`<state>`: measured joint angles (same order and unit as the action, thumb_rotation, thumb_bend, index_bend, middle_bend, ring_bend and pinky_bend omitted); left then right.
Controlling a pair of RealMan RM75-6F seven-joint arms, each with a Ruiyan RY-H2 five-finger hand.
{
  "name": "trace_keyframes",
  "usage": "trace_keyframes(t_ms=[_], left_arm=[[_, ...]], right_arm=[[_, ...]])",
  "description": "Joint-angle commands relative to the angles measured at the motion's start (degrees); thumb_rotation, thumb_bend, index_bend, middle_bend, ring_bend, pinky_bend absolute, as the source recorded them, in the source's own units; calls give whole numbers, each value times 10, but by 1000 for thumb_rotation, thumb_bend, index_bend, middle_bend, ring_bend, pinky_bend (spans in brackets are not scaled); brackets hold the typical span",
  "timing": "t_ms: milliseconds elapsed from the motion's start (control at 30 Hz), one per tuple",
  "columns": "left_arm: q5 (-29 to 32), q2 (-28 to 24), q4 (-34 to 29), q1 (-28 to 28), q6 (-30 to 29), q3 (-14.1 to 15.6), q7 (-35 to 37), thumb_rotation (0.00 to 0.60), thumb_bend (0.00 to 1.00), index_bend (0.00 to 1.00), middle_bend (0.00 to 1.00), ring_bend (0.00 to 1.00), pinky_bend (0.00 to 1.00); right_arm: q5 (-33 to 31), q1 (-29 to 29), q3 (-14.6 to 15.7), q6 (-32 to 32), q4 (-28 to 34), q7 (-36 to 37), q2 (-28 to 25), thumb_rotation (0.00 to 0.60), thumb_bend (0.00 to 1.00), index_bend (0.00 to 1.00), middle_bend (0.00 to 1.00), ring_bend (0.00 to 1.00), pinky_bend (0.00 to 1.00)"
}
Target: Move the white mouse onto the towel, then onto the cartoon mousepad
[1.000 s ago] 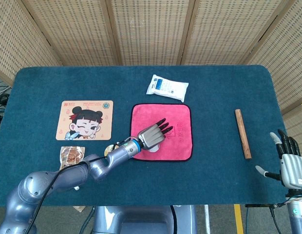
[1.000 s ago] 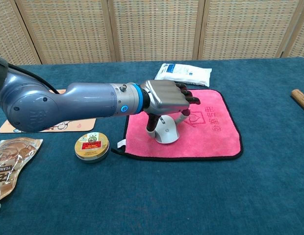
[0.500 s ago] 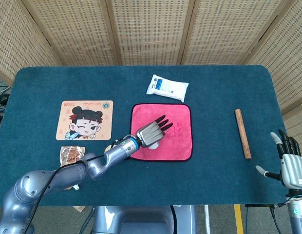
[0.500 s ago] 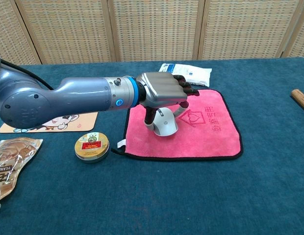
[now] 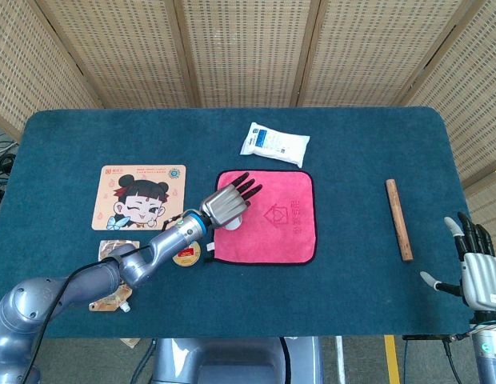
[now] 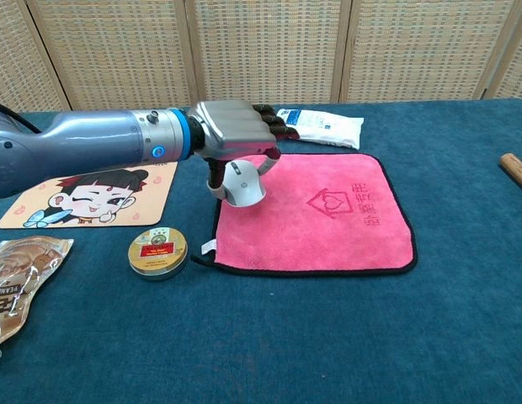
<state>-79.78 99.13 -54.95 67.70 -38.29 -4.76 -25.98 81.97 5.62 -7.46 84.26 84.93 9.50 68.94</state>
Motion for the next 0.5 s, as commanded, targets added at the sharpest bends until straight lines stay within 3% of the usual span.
trace_keyframes(t_ms=[33, 167, 500], left_arm=[[-12, -18, -3, -11, -14, 11, 6, 600, 120, 657, 0, 0, 0], [-33, -36, 2, -24, -35, 27, 18, 600, 121, 657, 0, 0, 0], [-117, -65, 64, -74, -100, 102, 102, 600, 119, 657, 0, 0, 0]], right_arm=[[-1, 0, 0, 1, 1, -3, 1, 600, 2, 59, 0, 0, 0], [-2, -1, -1, 2, 1, -8, 1, 600, 2, 59, 0, 0, 0], [-8, -2, -3, 4, 1, -27, 5, 600, 2, 59, 0, 0, 0]])
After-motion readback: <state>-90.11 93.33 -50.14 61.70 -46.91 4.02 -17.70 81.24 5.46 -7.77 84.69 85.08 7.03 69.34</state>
